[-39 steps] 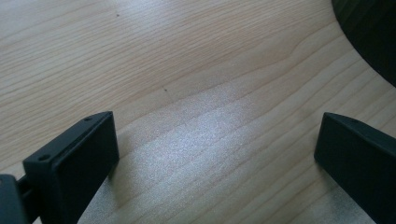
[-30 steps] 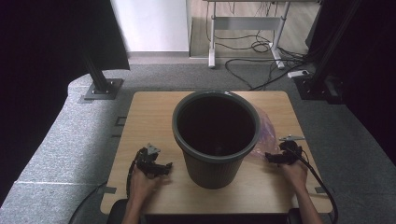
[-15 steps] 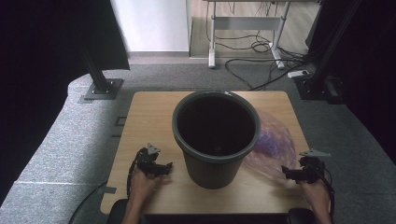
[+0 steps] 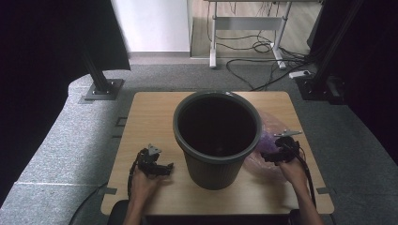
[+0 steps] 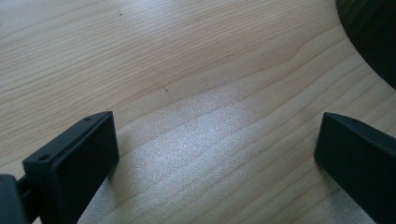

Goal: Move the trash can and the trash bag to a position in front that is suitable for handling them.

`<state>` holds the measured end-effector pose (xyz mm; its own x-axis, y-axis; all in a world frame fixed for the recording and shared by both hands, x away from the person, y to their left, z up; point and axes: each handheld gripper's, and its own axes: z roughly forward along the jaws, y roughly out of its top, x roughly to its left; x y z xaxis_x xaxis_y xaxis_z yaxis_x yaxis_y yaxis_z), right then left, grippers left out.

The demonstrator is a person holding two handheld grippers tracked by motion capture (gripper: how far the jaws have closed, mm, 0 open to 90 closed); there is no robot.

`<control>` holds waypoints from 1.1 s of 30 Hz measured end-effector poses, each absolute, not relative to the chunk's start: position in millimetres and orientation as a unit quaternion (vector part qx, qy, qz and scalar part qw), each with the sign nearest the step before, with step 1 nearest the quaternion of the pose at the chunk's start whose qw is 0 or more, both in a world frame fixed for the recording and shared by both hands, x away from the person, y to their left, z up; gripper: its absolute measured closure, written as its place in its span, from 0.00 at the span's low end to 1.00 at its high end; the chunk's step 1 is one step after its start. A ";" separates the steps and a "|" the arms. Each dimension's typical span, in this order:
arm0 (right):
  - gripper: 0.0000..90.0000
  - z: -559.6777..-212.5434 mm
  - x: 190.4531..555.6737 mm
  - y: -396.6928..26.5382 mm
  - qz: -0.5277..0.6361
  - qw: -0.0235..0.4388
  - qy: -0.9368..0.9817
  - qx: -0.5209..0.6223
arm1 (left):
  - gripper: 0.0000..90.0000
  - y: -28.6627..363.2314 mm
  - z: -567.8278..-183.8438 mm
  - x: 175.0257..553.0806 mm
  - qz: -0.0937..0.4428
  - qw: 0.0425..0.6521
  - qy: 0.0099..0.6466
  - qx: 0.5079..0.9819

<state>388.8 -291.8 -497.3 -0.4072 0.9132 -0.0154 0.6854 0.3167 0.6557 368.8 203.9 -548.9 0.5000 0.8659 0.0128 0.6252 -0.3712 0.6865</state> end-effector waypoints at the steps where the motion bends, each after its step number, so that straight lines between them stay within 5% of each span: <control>1: 0.00 -503.9 394.3 -289.6 0.278 0.192 0.790 0.512 | 0.00 203.9 -548.9 368.8 0.190 0.317 0.463 0.806; 9: 0.00 -540.9 400.6 -292.7 0.232 0.173 0.792 0.537 | 0.00 204.0 -548.9 368.7 0.190 0.317 0.463 0.806; 33: 0.00 -553.5 301.1 -355.6 0.297 0.206 0.760 0.541 | 0.00 205.1 -548.9 369.6 0.185 0.321 0.451 0.812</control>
